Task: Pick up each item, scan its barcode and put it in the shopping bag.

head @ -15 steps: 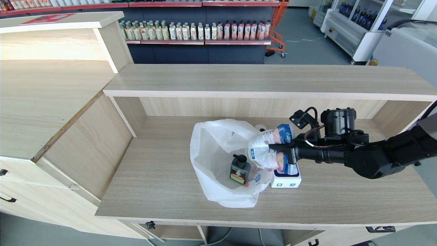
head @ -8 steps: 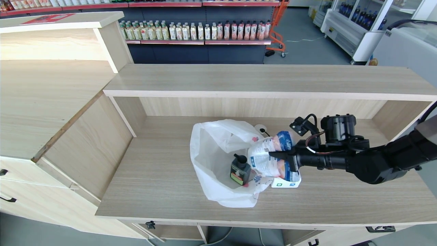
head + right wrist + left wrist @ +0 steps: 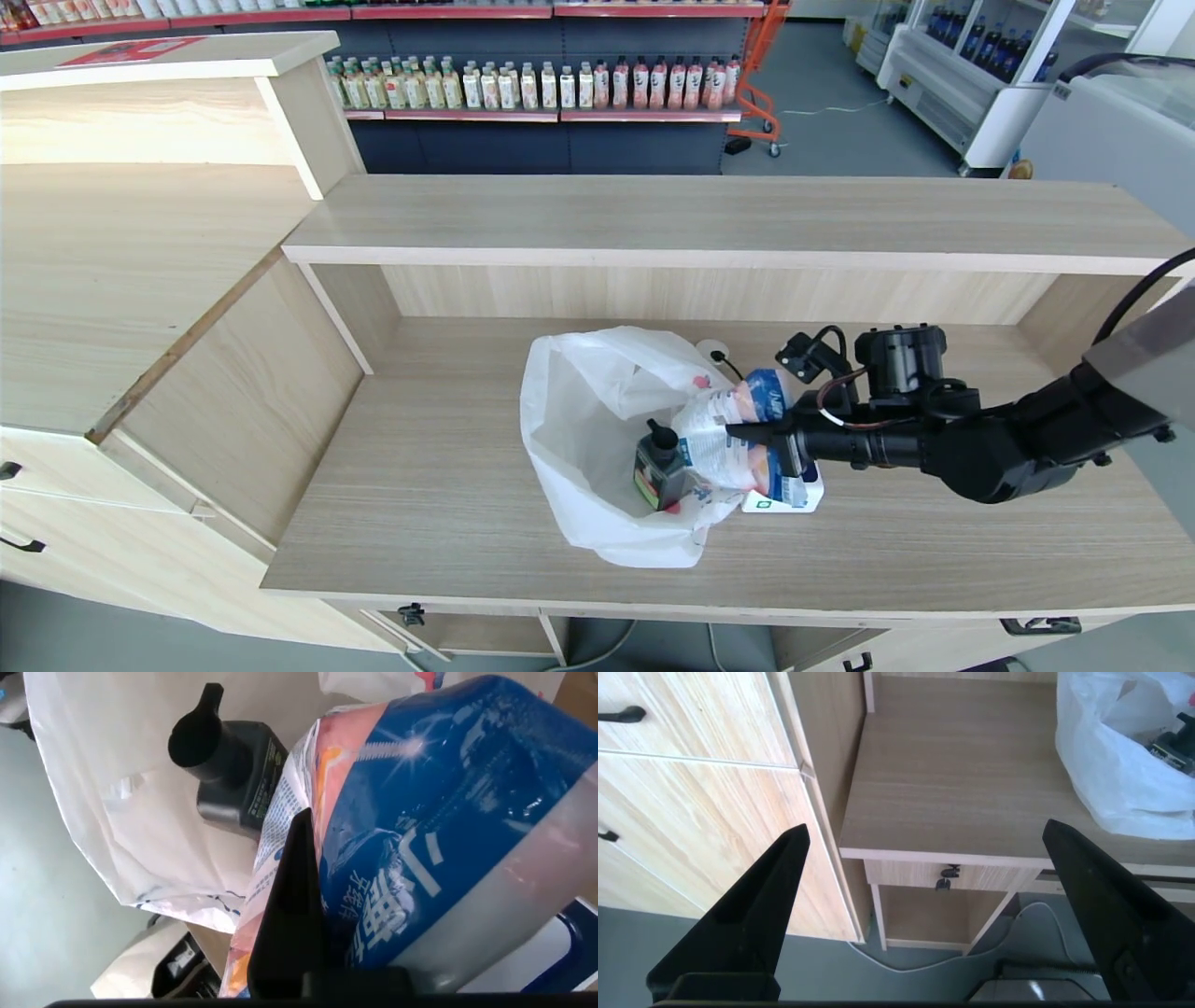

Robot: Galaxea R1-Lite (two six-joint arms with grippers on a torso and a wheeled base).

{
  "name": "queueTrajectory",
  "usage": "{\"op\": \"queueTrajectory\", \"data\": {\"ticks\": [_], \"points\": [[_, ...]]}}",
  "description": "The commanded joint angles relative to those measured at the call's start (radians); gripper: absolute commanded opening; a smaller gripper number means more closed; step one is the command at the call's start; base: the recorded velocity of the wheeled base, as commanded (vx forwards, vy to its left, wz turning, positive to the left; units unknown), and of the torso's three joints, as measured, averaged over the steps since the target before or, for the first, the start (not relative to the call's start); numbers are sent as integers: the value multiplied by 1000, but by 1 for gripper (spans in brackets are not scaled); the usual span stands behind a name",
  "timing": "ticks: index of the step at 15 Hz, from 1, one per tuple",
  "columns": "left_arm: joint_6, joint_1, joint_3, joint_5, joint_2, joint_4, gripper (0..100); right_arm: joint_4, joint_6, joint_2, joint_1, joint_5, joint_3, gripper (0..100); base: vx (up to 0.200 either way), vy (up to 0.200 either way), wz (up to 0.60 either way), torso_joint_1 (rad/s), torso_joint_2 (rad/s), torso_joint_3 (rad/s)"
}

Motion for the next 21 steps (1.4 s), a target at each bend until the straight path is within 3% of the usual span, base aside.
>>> {"op": "queueTrajectory", "data": {"ticks": [1,3,4,11,14,17,18,21], "points": [[1,0,0,1,0,0,100,0,2,32,4,0,-28,0,0,0,0,0,0,0],[1,0,0,1,0,0,100,2,8,55,14,0,-65,0,0,0,0,0,0,0],[1,0,0,1,0,0,100,2,9,61,17,2,-77,100,0,0,0,0,0,0],[1,0,0,1,0,0,100,2,137,53,68,4,-189,100,0,0,0,0,0,0],[1,0,0,1,0,0,100,8,224,-43,59,4,-178,100,0,0,0,0,0,0],[-1,0,0,1,0,0,100,49,261,-327,-23,-13,31,100,0,0,0,0,0,0],[-1,-1,0,1,0,0,100,72,261,-473,-52,-70,136,100,0,0,0,0,0,0],[-1,0,0,1,0,0,100,89,267,-904,-92,-434,548,100,0,0,0,0,0,0]]}}
